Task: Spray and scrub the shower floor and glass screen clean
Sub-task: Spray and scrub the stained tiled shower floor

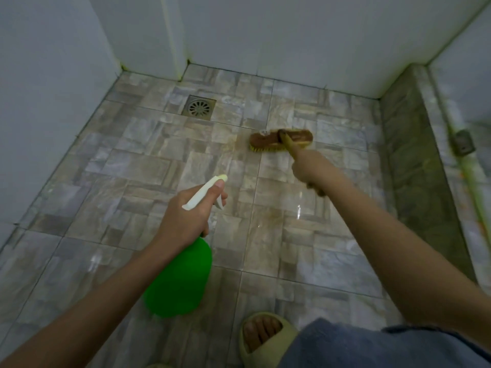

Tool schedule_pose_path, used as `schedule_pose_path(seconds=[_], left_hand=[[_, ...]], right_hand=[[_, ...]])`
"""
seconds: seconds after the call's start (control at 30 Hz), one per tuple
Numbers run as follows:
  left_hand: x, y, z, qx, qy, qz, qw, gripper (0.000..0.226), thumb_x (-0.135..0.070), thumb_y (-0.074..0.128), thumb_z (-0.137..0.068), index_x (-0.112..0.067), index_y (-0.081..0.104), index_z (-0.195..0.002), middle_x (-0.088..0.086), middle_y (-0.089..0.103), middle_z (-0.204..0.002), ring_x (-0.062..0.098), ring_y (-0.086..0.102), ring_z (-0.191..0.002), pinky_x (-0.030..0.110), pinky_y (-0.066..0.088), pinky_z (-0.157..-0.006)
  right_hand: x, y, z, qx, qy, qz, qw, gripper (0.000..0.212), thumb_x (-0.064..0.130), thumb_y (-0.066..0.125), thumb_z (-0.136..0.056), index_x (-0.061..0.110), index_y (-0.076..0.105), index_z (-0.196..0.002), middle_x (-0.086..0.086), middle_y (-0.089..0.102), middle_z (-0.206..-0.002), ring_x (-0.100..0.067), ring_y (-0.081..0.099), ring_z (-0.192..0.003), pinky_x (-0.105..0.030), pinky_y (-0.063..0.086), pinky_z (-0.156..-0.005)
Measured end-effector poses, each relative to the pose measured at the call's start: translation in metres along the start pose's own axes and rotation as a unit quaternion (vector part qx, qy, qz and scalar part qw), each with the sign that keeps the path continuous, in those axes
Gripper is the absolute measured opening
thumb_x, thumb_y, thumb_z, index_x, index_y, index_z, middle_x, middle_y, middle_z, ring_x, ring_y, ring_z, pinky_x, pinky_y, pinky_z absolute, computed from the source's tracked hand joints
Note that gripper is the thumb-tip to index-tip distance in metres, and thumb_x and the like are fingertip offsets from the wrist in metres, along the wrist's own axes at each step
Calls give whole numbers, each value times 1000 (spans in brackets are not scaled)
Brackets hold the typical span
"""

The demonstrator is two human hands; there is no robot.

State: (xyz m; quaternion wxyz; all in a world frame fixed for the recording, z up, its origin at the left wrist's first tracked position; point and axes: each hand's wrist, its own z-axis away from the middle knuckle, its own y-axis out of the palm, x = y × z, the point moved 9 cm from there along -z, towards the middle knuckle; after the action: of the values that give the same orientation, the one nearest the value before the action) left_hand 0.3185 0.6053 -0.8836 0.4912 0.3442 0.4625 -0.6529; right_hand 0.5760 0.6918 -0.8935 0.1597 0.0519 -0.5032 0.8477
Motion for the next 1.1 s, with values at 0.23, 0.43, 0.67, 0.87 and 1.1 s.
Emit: schedule_pose_path(seconds=[0.23, 0.43, 0.67, 0.87, 1.1], left_hand=[[-17, 11, -5, 7, 31, -29, 999, 50, -61, 52, -93, -17, 75, -84, 29, 71, -94, 14, 50, -37, 25, 48, -48], [-18, 26, -22, 1, 9, -38, 999, 55, -57, 54, -96, -7, 74, -85, 21, 71, -78, 16, 50, -39, 23, 46, -45], [-17, 29, -39, -14, -43, -7, 999, 56, -64, 53, -94, -12, 75, -97, 11, 70, -70, 17, 49, -40, 28, 45, -47], [-27, 33, -43, -22, -38, -39, 998, 61, -65, 53, -93, -9, 71, -76, 10, 71, -71, 10, 48, -37, 22, 46, -43], [-32, -4, -57, -103, -44, 15, 994, 54, -60, 55, -96, -13, 73, -75, 1, 68, -60, 11, 50, -37, 21, 46, -43]], right_hand=[[-25, 42, 77, 39, 9, -9, 999, 92, 1, 33, -95, 61, -22, -139, -12, 59, -79, -21, 60, -46, -30, 50, -42], [-32, -28, -26, -21, 47, -24, 998, 82, 5, 32, -95, 55, -7, -147, -18, 56, -93, -26, 59, -60, -27, 43, -37], [-44, 13, 33, 9, 38, -13, 999, 94, -2, 34, -92, 58, -20, -141, -15, 56, -82, -26, 62, -54, -36, 53, -41], [-48, -44, -43, -27, 31, -7, 999, 82, 6, 32, -96, 60, -7, -144, -16, 50, -92, -25, 58, -55, -23, 39, -32], [-42, 0, 0, -9, 24, -12, 1000, 92, 0, 34, -93, 60, -17, -141, -16, 56, -83, -26, 62, -54, -38, 57, -46]])
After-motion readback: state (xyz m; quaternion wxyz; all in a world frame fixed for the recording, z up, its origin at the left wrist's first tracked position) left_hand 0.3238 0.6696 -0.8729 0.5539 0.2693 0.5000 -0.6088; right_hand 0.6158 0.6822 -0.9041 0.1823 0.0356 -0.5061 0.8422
